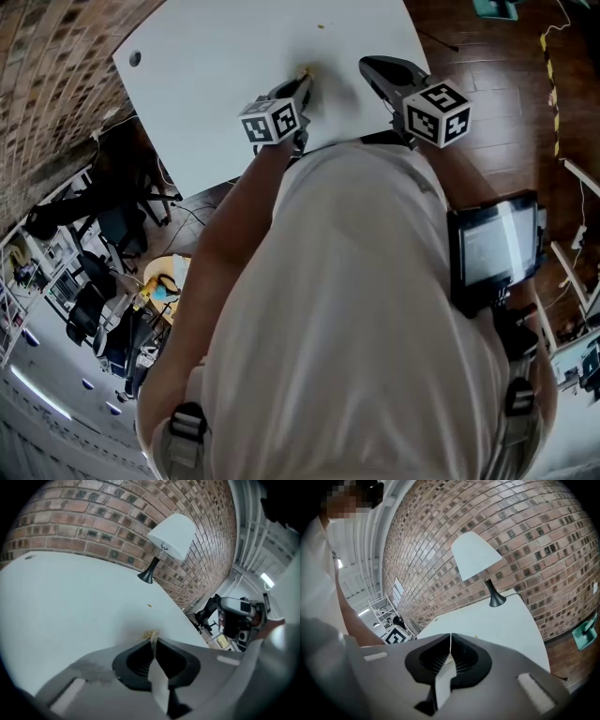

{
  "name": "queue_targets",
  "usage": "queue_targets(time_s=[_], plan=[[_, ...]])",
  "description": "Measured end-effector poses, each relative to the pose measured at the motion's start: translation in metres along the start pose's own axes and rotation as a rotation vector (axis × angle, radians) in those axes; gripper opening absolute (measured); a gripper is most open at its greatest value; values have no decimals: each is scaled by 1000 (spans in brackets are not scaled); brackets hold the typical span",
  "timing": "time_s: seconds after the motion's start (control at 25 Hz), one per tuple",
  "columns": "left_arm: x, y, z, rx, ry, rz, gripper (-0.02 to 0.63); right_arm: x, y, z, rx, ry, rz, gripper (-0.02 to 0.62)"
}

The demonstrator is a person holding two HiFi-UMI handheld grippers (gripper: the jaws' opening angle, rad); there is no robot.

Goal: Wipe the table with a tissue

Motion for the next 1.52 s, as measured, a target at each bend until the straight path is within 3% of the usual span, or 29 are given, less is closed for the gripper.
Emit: queue_targets(time_s=[0.12, 0.32, 0.44, 0.52, 0.76, 0.84, 1.0, 1.12, 1.28, 1.52], plan=[[-3, 13, 8, 6, 11, -46, 18, 0, -2, -1, 0, -1, 0, 12], [-24, 47, 42, -230, -45, -135, 17, 0, -5, -1, 5, -6, 2, 12], [-32, 52, 53, -365, -115, -97, 17, 2, -1, -4, 14, -12, 2, 12], [-31, 48, 55, -384, -131, -72, 17, 3, 3, -5, 23, -17, -1, 12], [-23, 26, 29, -302, -137, -55, 17, 4, 11, -11, 39, -35, -16, 12], [-15, 14, 19, -228, -126, -43, 17, 4, 14, -12, 39, -38, -19, 12], [-1, -9, -4, -7, -88, 15, 17, 2, 13, -13, 37, -33, -26, 12], [3, -17, -17, 79, -73, 42, 17, 1, 12, -12, 38, -19, -24, 12], [-10, -16, -20, 80, -106, 8, 17, -2, 15, -17, 48, -9, -26, 12], [-42, -1, -1, 6, -114, -88, 17, -7, 17, -25, 68, 25, -18, 12]])
Point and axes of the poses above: the fingertips, and each gripper's own axes: y backward along the fingers, z to its left, x out of its underside, the point moved 10 cm from there along y, backward along the fingers, and after that the axes turned 6 degrees about x, right-handed, at the moved point
